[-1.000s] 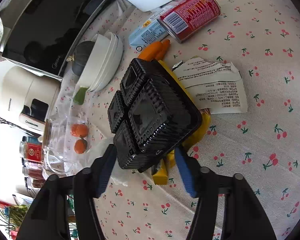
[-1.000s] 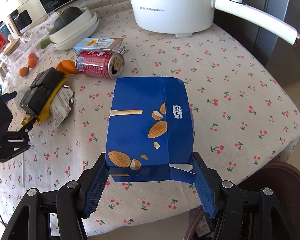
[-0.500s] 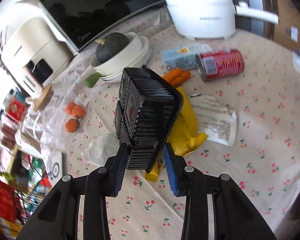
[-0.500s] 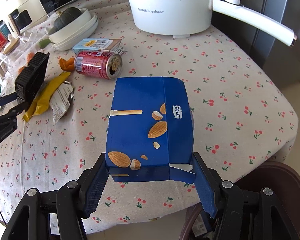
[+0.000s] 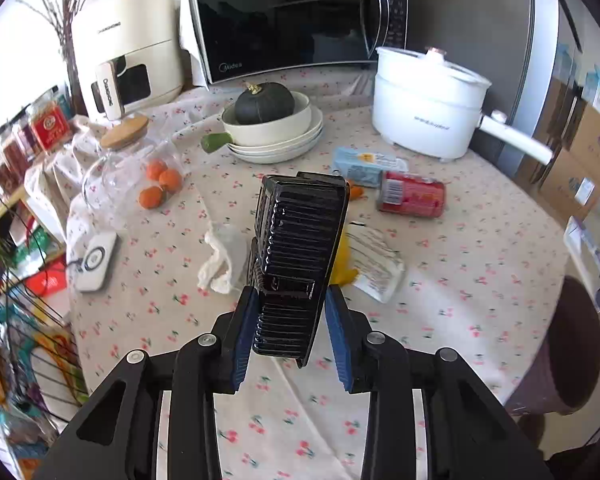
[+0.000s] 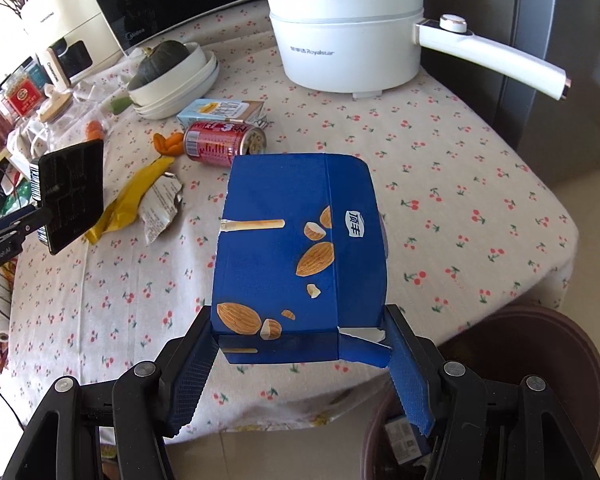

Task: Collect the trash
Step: 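Carry the black tray and blue snack box in both tools over the brown bin, then open the right tool to drop the snack box while the left tool drops the tray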

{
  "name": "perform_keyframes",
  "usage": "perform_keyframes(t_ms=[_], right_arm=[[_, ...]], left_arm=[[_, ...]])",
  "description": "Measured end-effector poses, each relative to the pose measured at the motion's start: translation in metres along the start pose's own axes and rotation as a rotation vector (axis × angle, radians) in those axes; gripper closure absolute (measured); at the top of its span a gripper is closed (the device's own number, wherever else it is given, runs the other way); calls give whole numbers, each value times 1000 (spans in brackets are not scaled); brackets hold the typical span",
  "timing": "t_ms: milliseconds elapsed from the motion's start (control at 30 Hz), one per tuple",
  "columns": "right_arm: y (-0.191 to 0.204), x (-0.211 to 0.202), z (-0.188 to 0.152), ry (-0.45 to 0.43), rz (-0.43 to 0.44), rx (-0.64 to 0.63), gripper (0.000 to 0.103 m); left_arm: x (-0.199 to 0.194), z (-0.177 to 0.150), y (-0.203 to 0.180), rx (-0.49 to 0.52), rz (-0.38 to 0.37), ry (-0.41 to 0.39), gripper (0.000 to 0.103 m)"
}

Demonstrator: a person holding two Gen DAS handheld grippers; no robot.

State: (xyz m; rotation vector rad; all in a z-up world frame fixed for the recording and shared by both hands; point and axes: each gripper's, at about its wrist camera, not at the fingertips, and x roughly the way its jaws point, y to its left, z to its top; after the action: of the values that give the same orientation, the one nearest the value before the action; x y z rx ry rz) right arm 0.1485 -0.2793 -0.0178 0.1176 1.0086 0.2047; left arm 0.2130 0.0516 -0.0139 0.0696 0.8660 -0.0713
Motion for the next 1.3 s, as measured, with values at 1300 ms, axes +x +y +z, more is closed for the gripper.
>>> perform_keyframes(t_ms=[1300], right_arm=[[-174,-57,-130,116,-196,247,34]], left_arm=[[-37,-82,-283,249,-601,193,59]])
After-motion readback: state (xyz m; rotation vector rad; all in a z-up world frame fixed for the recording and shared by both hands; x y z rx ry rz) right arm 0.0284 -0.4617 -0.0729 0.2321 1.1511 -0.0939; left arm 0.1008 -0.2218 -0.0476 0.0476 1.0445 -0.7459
